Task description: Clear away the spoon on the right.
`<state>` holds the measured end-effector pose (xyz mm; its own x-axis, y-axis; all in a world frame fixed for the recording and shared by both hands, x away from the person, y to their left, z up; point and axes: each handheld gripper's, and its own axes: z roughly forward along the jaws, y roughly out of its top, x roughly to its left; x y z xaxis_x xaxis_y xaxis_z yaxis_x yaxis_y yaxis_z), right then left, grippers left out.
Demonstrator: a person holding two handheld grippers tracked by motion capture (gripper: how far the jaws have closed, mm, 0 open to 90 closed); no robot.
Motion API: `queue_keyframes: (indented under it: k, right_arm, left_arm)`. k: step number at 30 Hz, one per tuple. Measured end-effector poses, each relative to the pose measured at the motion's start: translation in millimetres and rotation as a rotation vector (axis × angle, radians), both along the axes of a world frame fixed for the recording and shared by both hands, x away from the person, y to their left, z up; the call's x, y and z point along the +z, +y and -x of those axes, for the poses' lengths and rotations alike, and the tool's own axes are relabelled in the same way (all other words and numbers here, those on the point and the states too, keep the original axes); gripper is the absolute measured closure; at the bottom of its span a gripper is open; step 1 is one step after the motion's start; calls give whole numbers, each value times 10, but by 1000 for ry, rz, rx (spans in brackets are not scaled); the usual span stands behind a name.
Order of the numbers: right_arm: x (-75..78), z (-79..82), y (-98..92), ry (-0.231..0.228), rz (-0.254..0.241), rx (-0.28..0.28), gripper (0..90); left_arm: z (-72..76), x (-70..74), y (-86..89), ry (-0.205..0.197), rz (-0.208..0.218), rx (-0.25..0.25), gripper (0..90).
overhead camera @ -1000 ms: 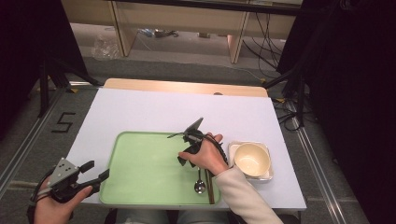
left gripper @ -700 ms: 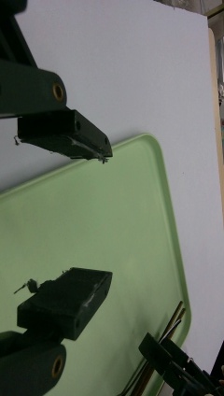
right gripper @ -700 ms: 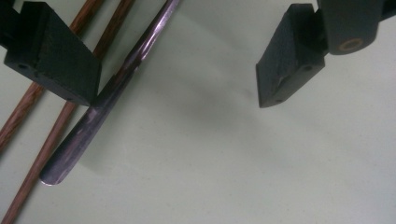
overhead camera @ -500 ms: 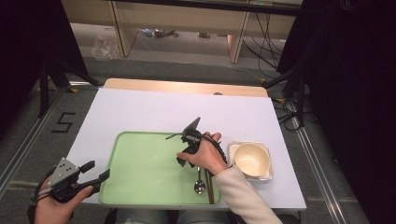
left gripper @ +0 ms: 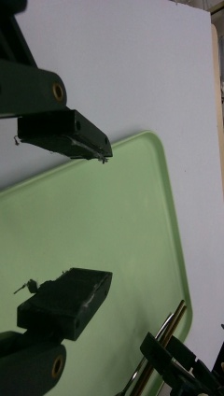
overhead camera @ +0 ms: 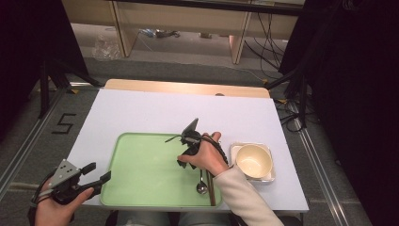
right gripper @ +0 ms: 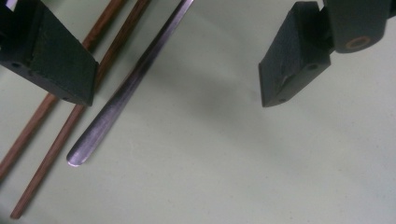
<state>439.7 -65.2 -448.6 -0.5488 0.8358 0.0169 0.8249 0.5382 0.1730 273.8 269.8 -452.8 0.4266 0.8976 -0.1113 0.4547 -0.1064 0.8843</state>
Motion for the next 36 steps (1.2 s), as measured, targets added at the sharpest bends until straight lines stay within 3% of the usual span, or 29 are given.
queue_keyframes:
  k: [7,12,20,22,32,36]
  right_arm:
    - [32,2,-18,-12,-19,-3,186]
    - [104,-50,-85,-6,-75,-14,387]
    - [253,-88,-215,-56,-113,-43,523]
    - [317,-89,-244,-54,-116,-83,577]
    - [596,-163,-628,-100,-158,-131,849]
    - [707,-188,-833,-108,-166,-150,872]
  left_arm:
    - [1,4,5,-3,1,0,335]
    - [3,5,6,-6,4,1,335]
    - [4,8,10,-10,0,2,336]
    - [5,8,11,-11,2,3,335]
    - [8,11,12,-10,1,4,335]
    - [5,8,11,-11,1,1,335]
